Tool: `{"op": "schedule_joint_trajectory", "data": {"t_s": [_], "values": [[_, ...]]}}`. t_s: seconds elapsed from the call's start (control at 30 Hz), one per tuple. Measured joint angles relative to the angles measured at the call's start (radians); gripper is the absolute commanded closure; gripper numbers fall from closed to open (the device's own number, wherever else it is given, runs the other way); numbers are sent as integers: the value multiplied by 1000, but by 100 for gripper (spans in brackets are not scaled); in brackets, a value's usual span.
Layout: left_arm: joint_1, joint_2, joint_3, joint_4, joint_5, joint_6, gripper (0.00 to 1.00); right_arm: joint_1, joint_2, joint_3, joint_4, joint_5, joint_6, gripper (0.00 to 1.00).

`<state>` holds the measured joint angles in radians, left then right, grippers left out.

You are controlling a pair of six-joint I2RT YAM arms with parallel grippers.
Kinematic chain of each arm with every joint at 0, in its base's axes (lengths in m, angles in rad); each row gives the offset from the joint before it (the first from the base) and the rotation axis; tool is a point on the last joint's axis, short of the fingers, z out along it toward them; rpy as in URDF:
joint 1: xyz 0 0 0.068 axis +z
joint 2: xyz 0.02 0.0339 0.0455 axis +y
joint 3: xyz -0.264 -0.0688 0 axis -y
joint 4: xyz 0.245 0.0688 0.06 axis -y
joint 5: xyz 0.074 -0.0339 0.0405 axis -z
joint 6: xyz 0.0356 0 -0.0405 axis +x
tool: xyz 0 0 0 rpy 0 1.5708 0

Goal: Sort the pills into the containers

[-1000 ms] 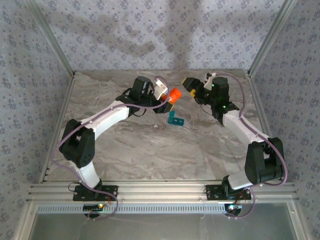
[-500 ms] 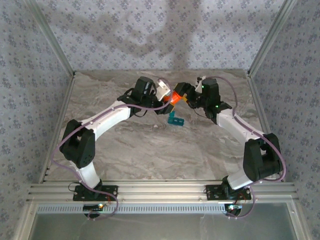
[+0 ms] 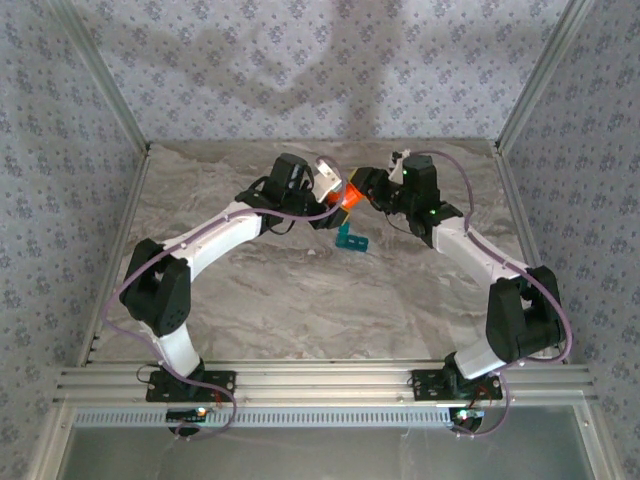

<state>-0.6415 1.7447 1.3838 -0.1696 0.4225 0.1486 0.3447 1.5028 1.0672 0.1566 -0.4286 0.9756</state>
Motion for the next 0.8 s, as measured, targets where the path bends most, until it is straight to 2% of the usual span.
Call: {"op": "schedule_joint_trajectory", "data": {"t_s": [0.13, 0.3, 0.4, 0.53, 0.7, 0.73, 0.8], "values": [[14, 1, 2, 1, 45, -19, 100, -23, 0, -45, 104, -59, -36, 64], [56, 11, -1, 49, 234, -117, 100, -70, 0, -136, 357, -206, -84, 64], [73, 12, -8, 106, 330, -187, 100, -85, 0, -145, 439, -264, -100, 64], [80, 12, -8, 131, 377, -224, 100, -90, 0, -145, 485, -290, -110, 64], [81, 12, -8, 134, 383, -229, 100, -90, 0, -145, 491, -294, -119, 63], [81, 12, -8, 134, 383, -229, 100, -90, 0, -145, 491, -294, -121, 61], [80, 12, -8, 134, 383, -229, 100, -90, 0, -145, 491, -296, -125, 45]]}}
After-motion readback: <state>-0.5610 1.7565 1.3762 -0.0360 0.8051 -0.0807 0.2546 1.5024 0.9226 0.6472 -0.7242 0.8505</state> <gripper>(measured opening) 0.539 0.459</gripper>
